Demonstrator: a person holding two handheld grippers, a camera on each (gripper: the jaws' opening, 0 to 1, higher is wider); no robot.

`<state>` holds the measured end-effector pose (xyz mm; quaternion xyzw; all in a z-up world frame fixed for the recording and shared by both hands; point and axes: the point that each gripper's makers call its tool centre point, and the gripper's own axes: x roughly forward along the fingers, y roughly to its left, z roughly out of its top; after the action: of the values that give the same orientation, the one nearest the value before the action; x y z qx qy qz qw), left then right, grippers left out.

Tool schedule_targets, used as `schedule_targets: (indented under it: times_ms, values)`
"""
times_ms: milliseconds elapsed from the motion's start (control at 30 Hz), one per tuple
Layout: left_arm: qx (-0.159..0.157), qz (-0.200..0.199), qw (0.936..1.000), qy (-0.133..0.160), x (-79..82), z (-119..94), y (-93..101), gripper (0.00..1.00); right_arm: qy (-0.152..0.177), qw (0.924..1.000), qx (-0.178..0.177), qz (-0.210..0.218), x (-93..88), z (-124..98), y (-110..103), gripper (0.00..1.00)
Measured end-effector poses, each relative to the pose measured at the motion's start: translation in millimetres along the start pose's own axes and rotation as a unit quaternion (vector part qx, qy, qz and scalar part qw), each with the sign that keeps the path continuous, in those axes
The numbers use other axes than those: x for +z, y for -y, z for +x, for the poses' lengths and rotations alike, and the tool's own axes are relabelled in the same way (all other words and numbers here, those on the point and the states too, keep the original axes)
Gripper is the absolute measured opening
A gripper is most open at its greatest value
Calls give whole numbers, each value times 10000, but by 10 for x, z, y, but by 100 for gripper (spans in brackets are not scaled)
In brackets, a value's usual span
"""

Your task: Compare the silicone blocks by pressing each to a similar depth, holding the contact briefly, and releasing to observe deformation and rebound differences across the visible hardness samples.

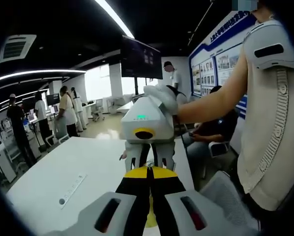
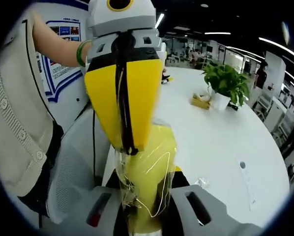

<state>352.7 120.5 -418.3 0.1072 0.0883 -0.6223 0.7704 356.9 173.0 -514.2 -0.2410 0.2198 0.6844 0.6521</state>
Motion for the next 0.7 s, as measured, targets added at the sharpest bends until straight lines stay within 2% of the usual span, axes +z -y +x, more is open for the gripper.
schedule_targets:
  times_ms: [67, 167, 233, 267, 333, 367, 400, 567, 700]
  values:
    - [-2, -2, 10000, -10, 0, -1, 4, 0, -1, 9999, 95, 111, -4, -2, -32, 6]
    - [-9, 21, 10000, -38, 2, 3, 28, 0, 10, 10000, 26, 88, -3, 0, -21, 5]
    - [-1, 27, 10000, -59, -7, 4, 32, 0, -74, 9997, 165, 185, -28, 1, -71, 5]
    - [9, 23, 10000, -65, -10, 2, 31, 0, -28, 10000, 13, 27, -14, 7, -28, 5]
    - [15, 26, 10000, -81, -14, 3, 33, 0, -75, 9997, 142, 202, -30, 10, -65, 6]
    - [14, 38, 10000, -90, -16, 3, 37, 0, -64, 10000, 43, 44, -24, 8, -37, 6]
    - [9, 42, 10000, -86, -14, 1, 40, 0, -72, 9998, 119, 134, -22, 6, -58, 6]
    - [12, 31, 10000, -64, -14, -5, 43, 0, -81, 9999, 56, 34, -23, 10, -45, 6]
    - [20, 20, 10000, -70, -20, -4, 40, 0, -125, 9998, 50, 116, -36, 13, -36, 7]
